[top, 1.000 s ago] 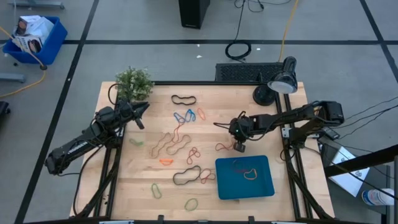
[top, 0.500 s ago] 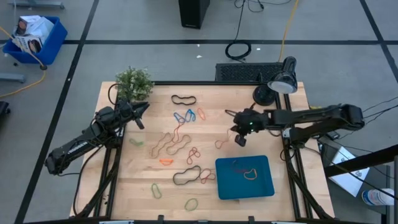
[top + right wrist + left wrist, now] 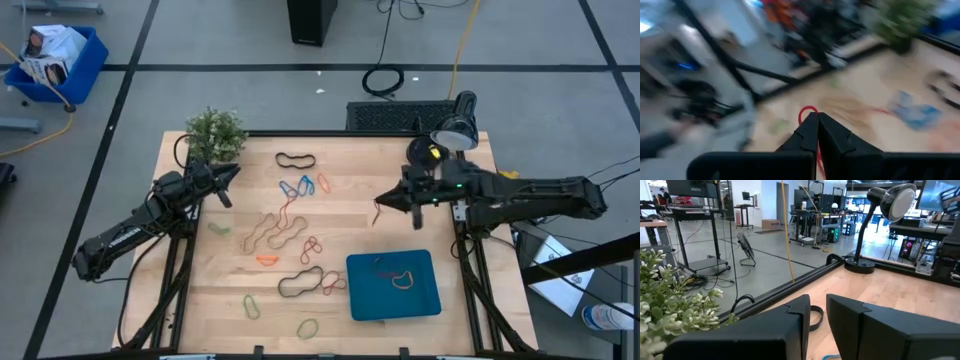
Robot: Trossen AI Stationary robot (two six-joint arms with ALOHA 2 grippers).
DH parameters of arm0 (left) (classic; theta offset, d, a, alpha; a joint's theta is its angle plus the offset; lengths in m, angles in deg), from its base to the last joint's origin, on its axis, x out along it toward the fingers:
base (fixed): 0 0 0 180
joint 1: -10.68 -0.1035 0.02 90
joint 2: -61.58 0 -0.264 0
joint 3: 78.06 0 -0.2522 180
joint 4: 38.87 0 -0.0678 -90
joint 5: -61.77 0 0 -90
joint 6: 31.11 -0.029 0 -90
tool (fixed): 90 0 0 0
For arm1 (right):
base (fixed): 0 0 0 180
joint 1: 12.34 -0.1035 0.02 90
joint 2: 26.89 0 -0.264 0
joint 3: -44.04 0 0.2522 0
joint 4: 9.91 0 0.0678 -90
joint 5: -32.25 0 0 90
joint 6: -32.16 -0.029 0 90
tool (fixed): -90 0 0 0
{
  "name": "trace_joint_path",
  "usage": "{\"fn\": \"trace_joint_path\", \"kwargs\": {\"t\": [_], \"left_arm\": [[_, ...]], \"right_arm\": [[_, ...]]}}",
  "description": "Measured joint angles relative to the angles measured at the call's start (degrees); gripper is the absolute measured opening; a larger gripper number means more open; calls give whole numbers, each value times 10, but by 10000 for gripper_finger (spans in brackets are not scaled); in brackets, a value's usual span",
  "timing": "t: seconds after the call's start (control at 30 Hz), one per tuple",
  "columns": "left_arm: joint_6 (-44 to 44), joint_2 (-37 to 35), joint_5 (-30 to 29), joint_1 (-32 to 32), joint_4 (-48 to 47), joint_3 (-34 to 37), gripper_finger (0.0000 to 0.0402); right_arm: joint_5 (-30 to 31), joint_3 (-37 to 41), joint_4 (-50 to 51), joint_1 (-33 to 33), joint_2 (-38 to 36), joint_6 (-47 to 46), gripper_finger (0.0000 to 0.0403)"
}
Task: Pick and place rubber bands into bin
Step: Put the red rubber band into the blue bin
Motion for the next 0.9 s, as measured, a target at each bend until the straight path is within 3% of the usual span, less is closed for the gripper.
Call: {"fn": "trace_joint_path", "kwargs": {"t": [0.17, 0.4, 0.63, 0.9], "left_arm": [[0, 0, 0, 0, 0, 0, 72], [2, 0, 0, 0, 0, 0, 72], [2, 0, 0, 0, 0, 0, 72], [2, 0, 0, 0, 0, 0, 72]], "right_arm": [[-67, -1, -46, -40, -11, -41, 0], [-79, -1, 47, -128, 18, -77, 0], [15, -1, 146, -203, 76, -83, 0], [132, -1, 175, -287, 159, -84, 0]]}}
